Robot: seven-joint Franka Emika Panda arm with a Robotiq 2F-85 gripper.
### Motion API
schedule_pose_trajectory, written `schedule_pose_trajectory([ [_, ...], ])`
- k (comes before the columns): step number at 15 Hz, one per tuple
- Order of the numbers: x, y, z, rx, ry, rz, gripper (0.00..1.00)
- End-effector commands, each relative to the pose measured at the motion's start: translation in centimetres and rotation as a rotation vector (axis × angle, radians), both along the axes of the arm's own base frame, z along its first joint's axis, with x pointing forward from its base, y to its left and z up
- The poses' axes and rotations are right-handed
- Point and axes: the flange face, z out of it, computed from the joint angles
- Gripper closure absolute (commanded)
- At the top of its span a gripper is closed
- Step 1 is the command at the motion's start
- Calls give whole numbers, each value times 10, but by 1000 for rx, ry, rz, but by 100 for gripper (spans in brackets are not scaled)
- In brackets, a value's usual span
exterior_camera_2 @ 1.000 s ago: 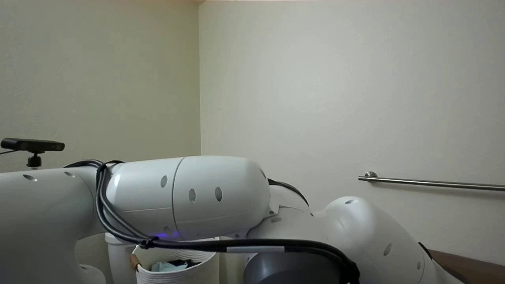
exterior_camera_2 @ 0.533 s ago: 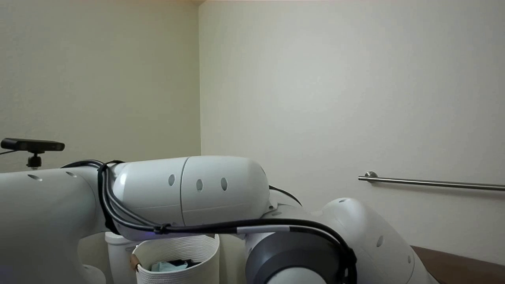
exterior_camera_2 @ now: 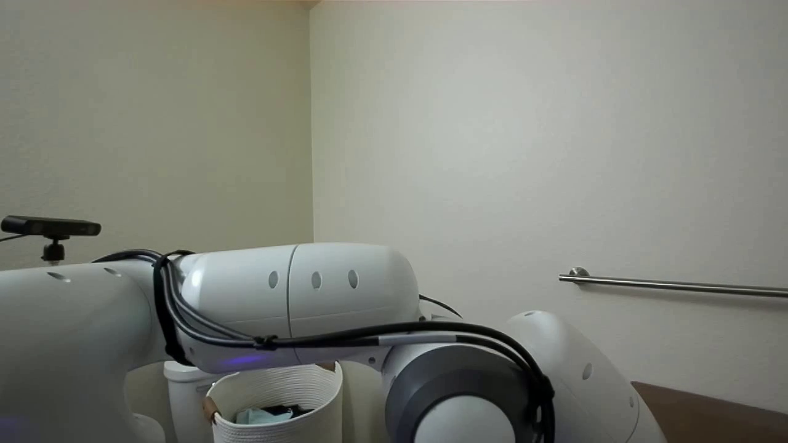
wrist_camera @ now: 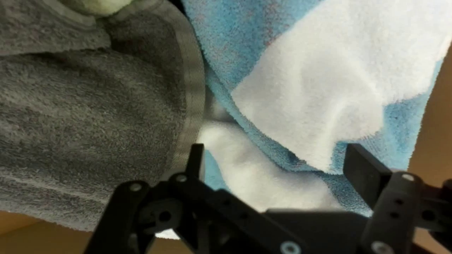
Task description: Move the object from the basket to the couch and move the towel from the couch to the basket
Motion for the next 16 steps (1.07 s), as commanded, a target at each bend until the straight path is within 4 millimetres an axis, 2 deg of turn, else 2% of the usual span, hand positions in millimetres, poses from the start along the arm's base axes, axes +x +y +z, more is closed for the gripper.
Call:
schedule_pose_trajectory([
  [1, -14, -6, -3, 0, 73, -138, 0],
  [4, -33, -14, -8, 55, 167, -228, 0],
  [8, -41, -13, -19, 137, 198, -250, 0],
  [12, -66, -49, 3, 220, 209, -240, 0],
  [14, -70, -68, 25, 263, 187, -226, 0],
  [16, -67, -84, 57, 329, 140, -177, 0],
])
